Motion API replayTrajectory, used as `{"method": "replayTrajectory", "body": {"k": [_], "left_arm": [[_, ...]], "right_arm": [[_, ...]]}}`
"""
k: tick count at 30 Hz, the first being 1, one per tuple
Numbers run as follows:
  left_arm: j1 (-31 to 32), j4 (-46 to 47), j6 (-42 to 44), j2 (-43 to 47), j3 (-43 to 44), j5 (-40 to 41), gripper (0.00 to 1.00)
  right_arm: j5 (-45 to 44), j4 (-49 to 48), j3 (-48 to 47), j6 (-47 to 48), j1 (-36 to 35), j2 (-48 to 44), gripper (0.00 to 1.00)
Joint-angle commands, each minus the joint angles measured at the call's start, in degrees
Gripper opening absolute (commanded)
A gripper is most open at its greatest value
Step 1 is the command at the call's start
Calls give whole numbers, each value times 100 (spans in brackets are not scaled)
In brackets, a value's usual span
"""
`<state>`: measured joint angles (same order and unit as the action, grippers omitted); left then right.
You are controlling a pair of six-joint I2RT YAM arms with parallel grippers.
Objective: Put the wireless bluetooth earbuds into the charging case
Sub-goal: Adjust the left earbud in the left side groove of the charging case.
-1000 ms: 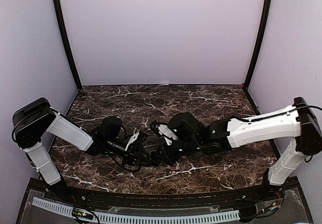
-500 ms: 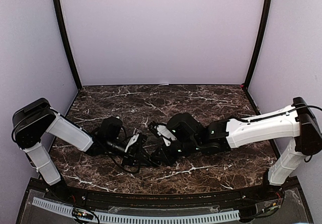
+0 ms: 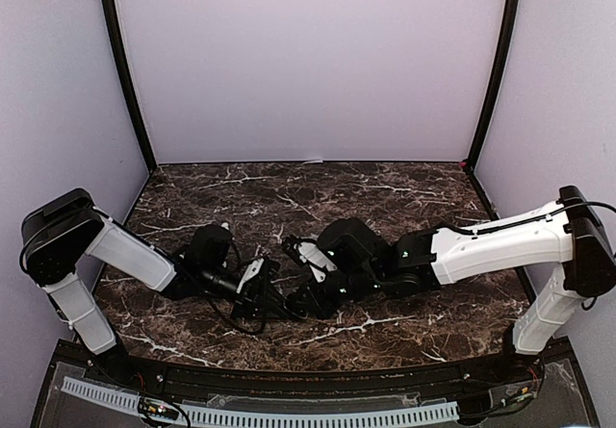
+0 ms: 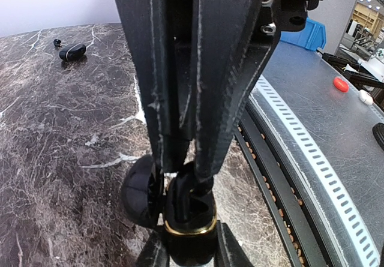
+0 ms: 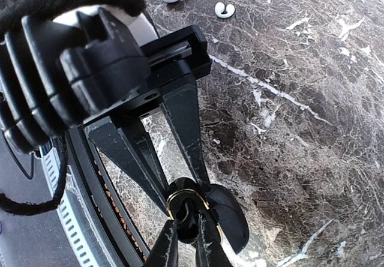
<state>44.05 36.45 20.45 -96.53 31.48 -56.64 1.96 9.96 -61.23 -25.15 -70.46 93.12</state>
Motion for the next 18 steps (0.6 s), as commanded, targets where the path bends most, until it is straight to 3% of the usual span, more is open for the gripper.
{"method": "replayTrajectory", "body": {"k": [1,18], "left_arm": [[95,225,114,290,-72,-417,0],[95,284,27,249,-55,-474,0]], "right_arm": [[-100,6,-187,143,16,206,11],[-88,19,-285,317,-32,233,12]]}}
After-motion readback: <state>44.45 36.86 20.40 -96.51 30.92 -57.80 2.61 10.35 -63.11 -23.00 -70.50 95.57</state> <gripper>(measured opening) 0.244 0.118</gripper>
